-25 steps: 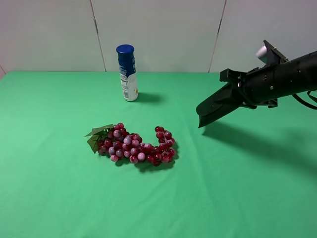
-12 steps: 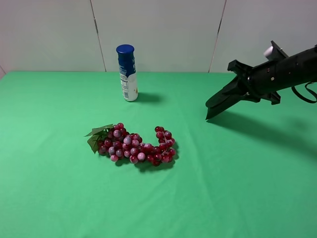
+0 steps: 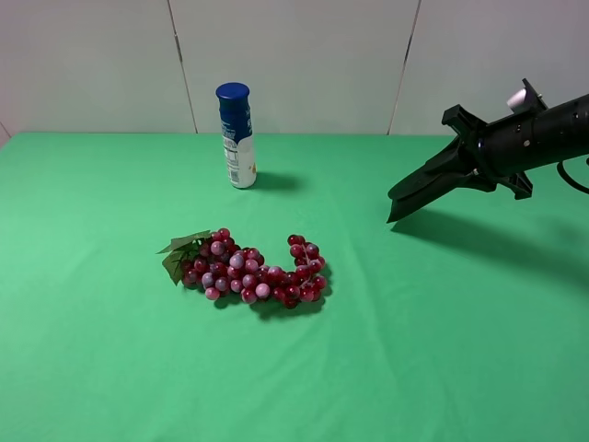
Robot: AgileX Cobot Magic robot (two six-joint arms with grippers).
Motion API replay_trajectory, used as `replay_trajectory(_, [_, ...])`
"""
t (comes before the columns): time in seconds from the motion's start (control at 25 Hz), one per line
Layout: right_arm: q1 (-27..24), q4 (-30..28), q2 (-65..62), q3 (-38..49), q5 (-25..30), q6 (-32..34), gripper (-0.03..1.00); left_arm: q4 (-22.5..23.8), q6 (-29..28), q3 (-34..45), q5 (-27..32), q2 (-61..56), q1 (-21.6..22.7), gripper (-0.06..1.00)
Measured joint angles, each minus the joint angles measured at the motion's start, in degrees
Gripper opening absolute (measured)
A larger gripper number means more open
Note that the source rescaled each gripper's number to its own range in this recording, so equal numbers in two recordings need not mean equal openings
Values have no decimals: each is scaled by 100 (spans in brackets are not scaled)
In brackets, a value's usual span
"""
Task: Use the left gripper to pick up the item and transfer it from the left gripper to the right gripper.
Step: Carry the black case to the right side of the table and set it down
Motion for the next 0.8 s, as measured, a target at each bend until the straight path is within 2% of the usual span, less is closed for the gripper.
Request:
replay_trajectory(0.56, [0,-165,0,0,43,146,0,0,0,0,0,0,0,97])
replay_trajectory(0.6, [0,-165,0,0,43,146,6,0,0,0,0,0,0,97])
replay_trajectory(0.64, [0,-165,0,0,43,146,27,0,0,0,0,0,0,97])
replay_trajectory(0.68, [0,-165,0,0,43,150,55,0,0,0,0,0,0,97])
replay_trajectory(0.72, [0,-170,0,0,43,150,71,0,0,0,0,0,0,97])
replay_trajectory(0.76, [0,-199,0,0,43,165,83,0,0,0,0,0,0,97])
replay_trajectory(0.8, [0,-237,0,0,43,182,90,0,0,0,0,0,0,97])
